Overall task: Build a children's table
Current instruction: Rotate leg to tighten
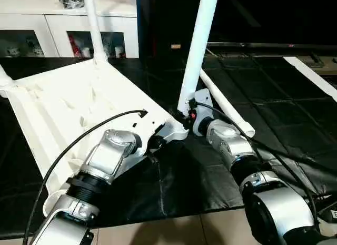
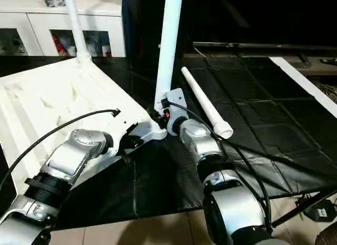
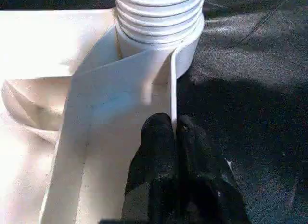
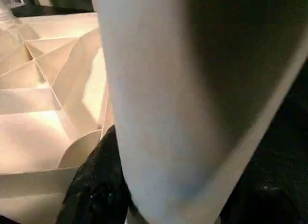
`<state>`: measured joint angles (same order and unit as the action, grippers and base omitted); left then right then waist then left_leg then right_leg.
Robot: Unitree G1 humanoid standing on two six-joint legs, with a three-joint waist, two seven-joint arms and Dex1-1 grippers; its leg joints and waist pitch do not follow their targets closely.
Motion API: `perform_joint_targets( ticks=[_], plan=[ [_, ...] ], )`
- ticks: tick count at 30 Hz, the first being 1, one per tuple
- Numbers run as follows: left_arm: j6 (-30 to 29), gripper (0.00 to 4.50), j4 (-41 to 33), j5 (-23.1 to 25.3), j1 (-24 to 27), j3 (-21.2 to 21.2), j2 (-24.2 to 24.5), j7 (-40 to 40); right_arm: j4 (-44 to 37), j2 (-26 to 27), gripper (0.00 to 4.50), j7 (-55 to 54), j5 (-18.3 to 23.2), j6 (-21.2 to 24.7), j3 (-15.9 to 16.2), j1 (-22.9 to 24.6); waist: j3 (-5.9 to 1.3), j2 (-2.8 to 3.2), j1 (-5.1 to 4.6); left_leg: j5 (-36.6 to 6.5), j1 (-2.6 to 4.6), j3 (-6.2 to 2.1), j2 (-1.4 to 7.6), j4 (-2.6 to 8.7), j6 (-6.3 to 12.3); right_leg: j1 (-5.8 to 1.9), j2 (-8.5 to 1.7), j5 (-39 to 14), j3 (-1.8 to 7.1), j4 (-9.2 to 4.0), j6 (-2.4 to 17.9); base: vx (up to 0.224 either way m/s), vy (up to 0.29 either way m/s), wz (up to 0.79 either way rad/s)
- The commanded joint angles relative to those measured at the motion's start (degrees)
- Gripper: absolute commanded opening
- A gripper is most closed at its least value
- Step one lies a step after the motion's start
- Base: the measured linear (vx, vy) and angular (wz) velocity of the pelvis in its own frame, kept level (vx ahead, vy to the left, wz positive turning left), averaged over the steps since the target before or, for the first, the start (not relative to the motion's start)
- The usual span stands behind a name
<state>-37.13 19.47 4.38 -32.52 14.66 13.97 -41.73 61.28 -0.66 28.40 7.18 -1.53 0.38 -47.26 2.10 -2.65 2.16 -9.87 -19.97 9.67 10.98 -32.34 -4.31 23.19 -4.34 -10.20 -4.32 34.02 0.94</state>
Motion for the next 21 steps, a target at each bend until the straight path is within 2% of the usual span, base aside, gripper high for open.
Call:
perform_joint_targets(
  ticks=[1,2,3,7,8,9,11,14,15,17,18,21],
  plan=[
    [1.38,0.0,0.82,0.21,-2.03,0.03,-0.26,0.29,4.57,1.59,2.64,1.16,-0.52,2.91,1.07,2.14,-2.19,1.03,0.33,-25.78,0.34,-1.04,1.88,4.23,-0.44,-1.4,-3.92,-28.37,2.46,-5.83,7.35,0.0,0.0,0.0],
    [1.72,0.0,1.23,0.06,-2.15,-0.02,-0.02,0.34,4.63,1.57,2.7,1.31,-0.58,2.72,0.95,2.11,-2.18,1.1,0.38,-25.72,0.4,-1.05,1.94,4.23,-0.49,-1.34,-3.98,-28.19,2.52,-5.85,7.51,0.0,0.0,0.0],
    [2.34,0.0,1.95,-0.11,-2.37,-0.02,0.33,0.38,4.74,1.42,2.95,1.55,-0.68,2.42,0.75,2.08,-2.32,1.14,0.45,-24.85,0.26,-1.01,1.99,4.26,-0.52,-1.53,-3.96,-26.08,2.6,-5.59,8.2,0.0,0.0,0.0],
    [4.83,0.0,3.69,0.01,-2.86,0.07,1.35,-0.44,4.21,0.99,3.16,3.18,-0.56,0.97,0.59,2.7,-2.27,1.13,0.44,-23.96,0.0,-0.95,1.93,4.29,-0.13,-1.76,-4.0,-25.21,2.6,-5.44,8.48,0.0,0.0,0.0],
    [5.72,0.0,4.18,-0.07,-3.04,0.07,1.46,-0.8,4.05,0.74,3.27,3.51,-0.62,0.8,0.48,2.95,-2.28,1.46,0.51,-23.79,0.05,-0.94,1.93,4.27,-0.14,-1.71,-4.05,-24.97,2.66,-5.47,8.6,0.0,0.0,0.0],
    [6.43,0.0,4.66,-0.17,-3.21,0.06,1.6,-1.19,3.77,0.41,3.27,3.94,-0.77,0.33,0.51,3.3,-2.46,1.15,0.63,-22.19,-0.06,-0.77,1.95,4.21,0.12,-1.96,-4.04,-22.87,2.76,-5.29,9.17,0.0,0.0,0.0],
    [8.49,0.0,6.01,-0.22,-3.68,0.35,2.1,-2.37,2.82,-0.7,3.59,5.66,-0.84,-0.73,0.46,4.56,-2.56,1.31,0.86,-20.14,-0.13,-0.57,1.98,4.09,0.61,-2.06,-3.96,-20.18,2.82,-4.99,10.04,0.0,0.0,0.0],
    [11.17,0.0,7.34,-0.12,-4.08,1.11,2.97,-4.21,1.6,-2.2,3.86,7.83,-1.11,-2.15,0.67,6.22,-2.53,1.2,1.23,-18.75,-0.22,-0.41,1.98,4.03,1.3,-2.21,-3.94,-18.91,2.81,-4.9,10.48,0.0,0.0,0.0],
    [12.9,0.0,7.85,-0.15,-4.22,1.66,3.54,-5.77,0.72,-3.46,3.95,9.38,-1.55,-2.78,1.19,7.21,-2.7,1.42,1.49,-17.71,-0.22,-0.36,1.99,3.99,1.39,-2.43,-3.95,-18.35,2.84,-4.75,10.42,0.0,0.0,0.0],
    [14.52,0.0,8.4,-0.33,-4.34,2.13,4.0,-7.3,-0.2,-4.72,3.95,10.75,-1.86,-3.52,1.52,8.05,-2.71,1.35,1.67,-15.89,-0.46,-0.3,1.95,3.96,1.74,-2.64,-3.88,-15.9,2.82,-4.52,10.98,0.0,0.0,0.0],
    [15.58,0.0,8.97,-0.3,-4.46,2.58,4.56,-8.51,-1.55,-5.87,4.17,12.67,-1.38,-3.84,1.34,8.77,-2.71,1.36,1.78,-15.56,-0.42,-0.27,1.98,3.94,1.9,-2.69,-3.86,-15.41,2.82,-4.51,11.03,0.0,0.0,0.0],
    [18.87,0.0,10.02,0.07,-4.35,4.3,6.52,-12.85,-6.14,-9.5,4.35,18.95,-0.14,-3.9,1.34,10.48,-2.98,1.5,2.09,-12.64,-0.46,-0.15,2.05,3.64,2.81,-2.95,-3.75,-10.55,2.78,-3.92,12.61,0.0,0.0,0.0]
  ],
)
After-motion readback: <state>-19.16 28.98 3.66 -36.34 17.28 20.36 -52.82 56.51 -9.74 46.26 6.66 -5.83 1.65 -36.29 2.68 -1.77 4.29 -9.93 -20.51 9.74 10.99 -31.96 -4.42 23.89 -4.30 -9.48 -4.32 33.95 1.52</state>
